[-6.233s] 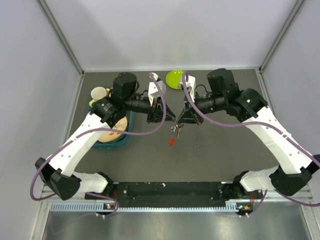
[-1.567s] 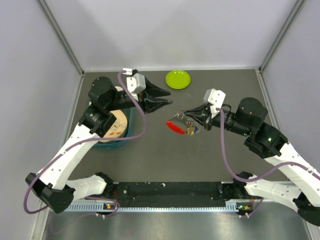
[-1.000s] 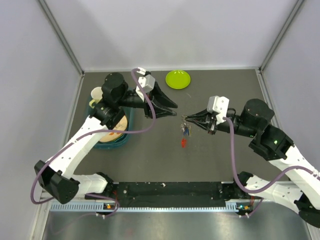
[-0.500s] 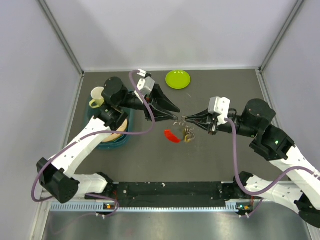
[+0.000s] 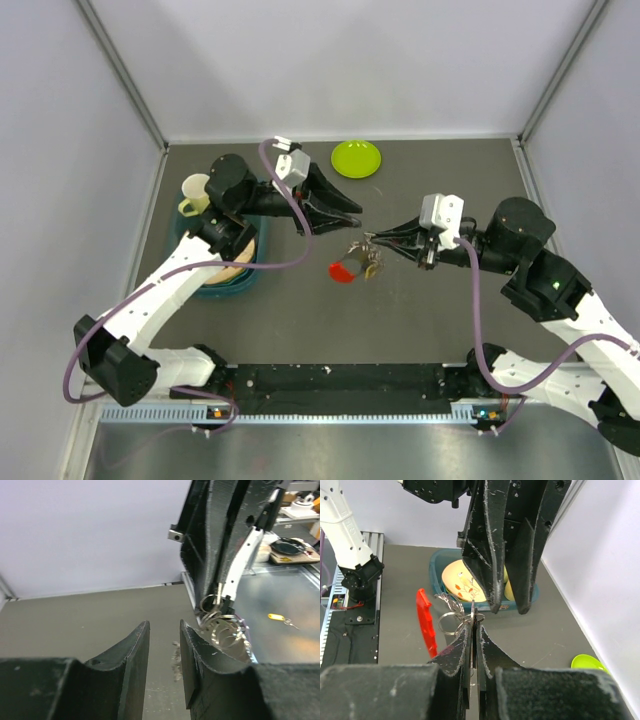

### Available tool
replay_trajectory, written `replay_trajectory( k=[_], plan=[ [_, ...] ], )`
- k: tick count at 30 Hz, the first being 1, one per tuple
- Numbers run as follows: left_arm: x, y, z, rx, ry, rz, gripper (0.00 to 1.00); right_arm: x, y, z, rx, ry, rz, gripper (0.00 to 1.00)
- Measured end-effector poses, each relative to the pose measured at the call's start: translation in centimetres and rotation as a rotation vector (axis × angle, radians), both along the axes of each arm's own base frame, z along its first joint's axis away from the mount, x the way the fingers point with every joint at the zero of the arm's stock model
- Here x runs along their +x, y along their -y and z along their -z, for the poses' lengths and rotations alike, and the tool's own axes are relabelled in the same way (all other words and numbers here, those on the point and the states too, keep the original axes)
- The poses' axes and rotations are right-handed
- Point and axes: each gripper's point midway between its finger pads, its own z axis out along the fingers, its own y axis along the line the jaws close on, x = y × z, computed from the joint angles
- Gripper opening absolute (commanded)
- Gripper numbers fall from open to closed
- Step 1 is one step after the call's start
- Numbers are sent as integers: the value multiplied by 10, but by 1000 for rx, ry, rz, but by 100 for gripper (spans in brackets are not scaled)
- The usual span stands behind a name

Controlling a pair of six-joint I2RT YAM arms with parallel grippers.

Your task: Remove the keys from the keyring

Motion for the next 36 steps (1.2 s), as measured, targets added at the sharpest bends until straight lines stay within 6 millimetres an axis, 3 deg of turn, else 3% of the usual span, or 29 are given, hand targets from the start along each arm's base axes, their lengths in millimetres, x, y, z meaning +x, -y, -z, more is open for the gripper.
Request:
replay_trajectory(
  k=[7,21,29,36],
  plan=[
    [10,1,4,7,2,-54,35,0,0,0,0,5,-1,0],
    [-31,3,3,-11,-27,93,35,1,0,-3,7,13,4,0],
    [-38,6,4,-10,-27,113,34,1,0,-4,12,6,4,0],
    [-39,9,7,-3,-25,112,25,1,0,-4,16,2,5,0]
  ],
)
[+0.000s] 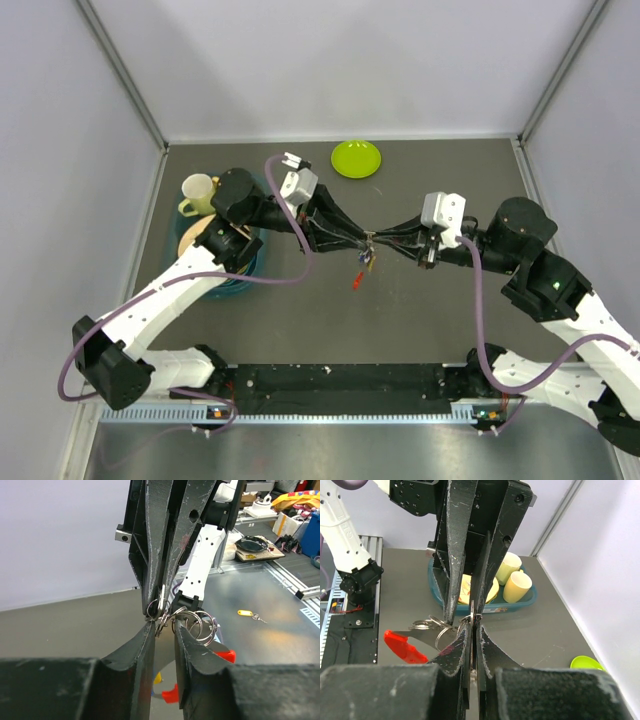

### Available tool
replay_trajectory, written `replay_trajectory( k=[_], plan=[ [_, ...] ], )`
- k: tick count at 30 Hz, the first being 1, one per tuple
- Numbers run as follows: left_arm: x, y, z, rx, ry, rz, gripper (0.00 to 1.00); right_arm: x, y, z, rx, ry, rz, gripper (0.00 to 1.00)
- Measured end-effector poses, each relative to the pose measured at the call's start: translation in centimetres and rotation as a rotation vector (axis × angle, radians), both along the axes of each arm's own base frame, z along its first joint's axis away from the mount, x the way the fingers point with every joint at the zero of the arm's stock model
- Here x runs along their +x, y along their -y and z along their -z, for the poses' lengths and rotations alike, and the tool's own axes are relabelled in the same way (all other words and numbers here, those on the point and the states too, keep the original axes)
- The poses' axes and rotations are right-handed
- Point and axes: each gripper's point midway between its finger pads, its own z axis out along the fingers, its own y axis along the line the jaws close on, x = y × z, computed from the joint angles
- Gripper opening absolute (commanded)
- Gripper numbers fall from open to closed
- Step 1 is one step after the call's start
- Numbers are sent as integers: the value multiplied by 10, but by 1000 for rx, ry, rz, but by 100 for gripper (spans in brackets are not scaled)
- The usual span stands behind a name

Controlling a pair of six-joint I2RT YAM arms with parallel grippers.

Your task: Remove the keys from the keyring

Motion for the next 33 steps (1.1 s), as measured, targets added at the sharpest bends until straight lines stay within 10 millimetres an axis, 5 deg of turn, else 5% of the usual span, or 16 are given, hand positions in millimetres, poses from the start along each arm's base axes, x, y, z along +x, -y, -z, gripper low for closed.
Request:
replay_trajectory(
  k=[9,33],
  plan=[
    [-1,1,3,9,4,2,0,1,1,1,-3,-4,6,0],
    [11,-1,-12,-35,-16,-131,0,-2,18,-2,50,9,77,0]
  ],
)
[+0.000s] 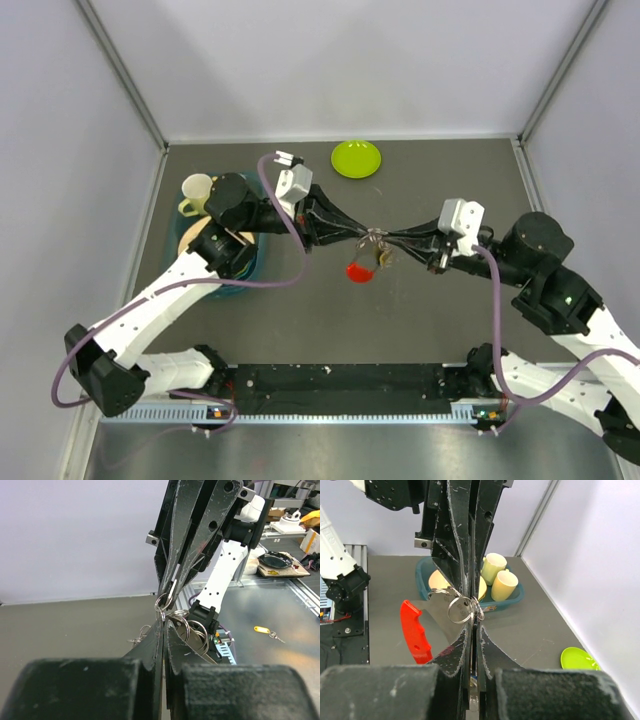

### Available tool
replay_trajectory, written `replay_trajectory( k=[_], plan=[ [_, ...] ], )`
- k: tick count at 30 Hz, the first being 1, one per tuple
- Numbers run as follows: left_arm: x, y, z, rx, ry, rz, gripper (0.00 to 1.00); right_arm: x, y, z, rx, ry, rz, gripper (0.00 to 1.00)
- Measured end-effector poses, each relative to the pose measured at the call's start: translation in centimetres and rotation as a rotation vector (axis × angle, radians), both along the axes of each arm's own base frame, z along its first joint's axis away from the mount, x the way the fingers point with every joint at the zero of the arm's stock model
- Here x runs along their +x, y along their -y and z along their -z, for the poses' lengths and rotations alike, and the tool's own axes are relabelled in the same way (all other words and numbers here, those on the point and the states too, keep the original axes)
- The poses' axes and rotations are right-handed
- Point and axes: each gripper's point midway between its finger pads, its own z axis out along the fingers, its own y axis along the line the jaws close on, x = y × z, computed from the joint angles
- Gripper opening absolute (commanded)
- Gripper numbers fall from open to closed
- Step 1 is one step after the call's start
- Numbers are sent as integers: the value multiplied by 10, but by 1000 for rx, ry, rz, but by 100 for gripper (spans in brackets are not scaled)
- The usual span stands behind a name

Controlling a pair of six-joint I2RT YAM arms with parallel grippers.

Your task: Remove the keys from the keyring

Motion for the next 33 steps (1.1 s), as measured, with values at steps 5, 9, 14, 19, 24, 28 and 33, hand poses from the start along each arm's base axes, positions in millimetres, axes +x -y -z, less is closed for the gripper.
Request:
replay_trajectory(
  k=[5,9,14,19,24,28,33],
  plan=[
    [1,-2,-1,-13,-15,-26,0,3,0,8,-10,-10,13,0],
    [1,-3,-1,-23,-31,-35,0,6,0,13,-17,-17,27,0],
    [3,-3,-1,-30,-45,-49,0,10,1,17,-24,-24,48,0],
    [5,-3,-2,-37,-46,-65,0,12,2,20,-30,-29,61,0],
    [6,-4,-3,-44,-46,-75,0,13,2,22,-34,-33,66,0],
    [7,-5,-2,-46,-46,-81,0,14,1,24,-42,-40,66,0],
    [8,-6,-2,-48,-46,-90,0,16,-1,28,-54,-51,66,0]
  ],
)
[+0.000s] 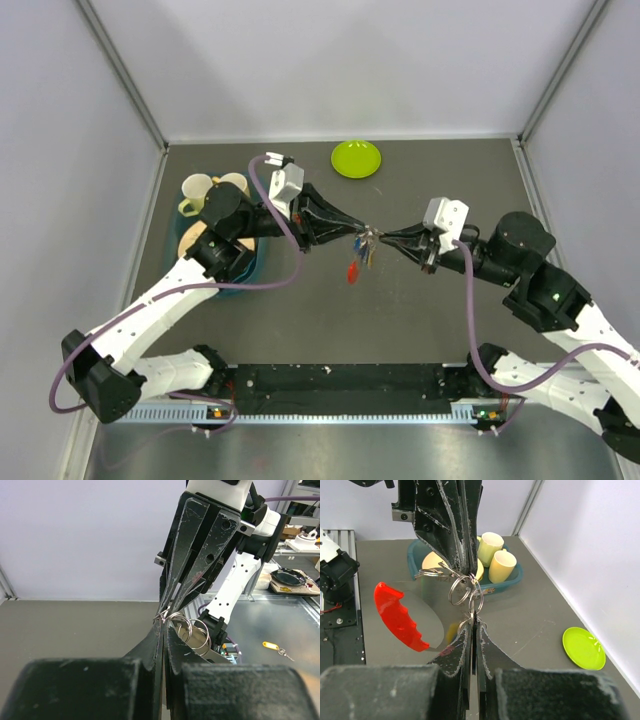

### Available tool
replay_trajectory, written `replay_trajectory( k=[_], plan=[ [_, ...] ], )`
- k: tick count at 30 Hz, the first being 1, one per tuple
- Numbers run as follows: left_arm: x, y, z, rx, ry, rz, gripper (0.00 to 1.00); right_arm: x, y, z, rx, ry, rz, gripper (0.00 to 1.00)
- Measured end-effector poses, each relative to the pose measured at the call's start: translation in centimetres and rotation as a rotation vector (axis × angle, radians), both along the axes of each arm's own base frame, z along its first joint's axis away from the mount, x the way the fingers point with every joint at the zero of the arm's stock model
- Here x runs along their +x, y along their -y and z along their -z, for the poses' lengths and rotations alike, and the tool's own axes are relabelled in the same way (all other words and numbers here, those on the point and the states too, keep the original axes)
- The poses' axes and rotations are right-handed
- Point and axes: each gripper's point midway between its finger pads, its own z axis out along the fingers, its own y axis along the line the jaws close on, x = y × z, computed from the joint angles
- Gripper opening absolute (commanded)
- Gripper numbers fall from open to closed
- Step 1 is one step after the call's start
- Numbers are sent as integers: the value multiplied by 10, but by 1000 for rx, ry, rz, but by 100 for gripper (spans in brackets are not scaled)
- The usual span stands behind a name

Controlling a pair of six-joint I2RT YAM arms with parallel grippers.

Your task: Remove the keys from the keyring

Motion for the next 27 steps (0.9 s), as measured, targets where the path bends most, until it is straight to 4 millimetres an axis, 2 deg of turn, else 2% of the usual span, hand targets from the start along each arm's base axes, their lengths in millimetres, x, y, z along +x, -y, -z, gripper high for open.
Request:
replay_trajectory(
  k=[16,27],
  plan=[
    [1,-1,1,-7,4,-5,0,5,-10,15,-40,-51,-16,0],
    [0,-2,0,-24,7,0,0,3,-13,6,7,-63,-26,0]
  ],
)
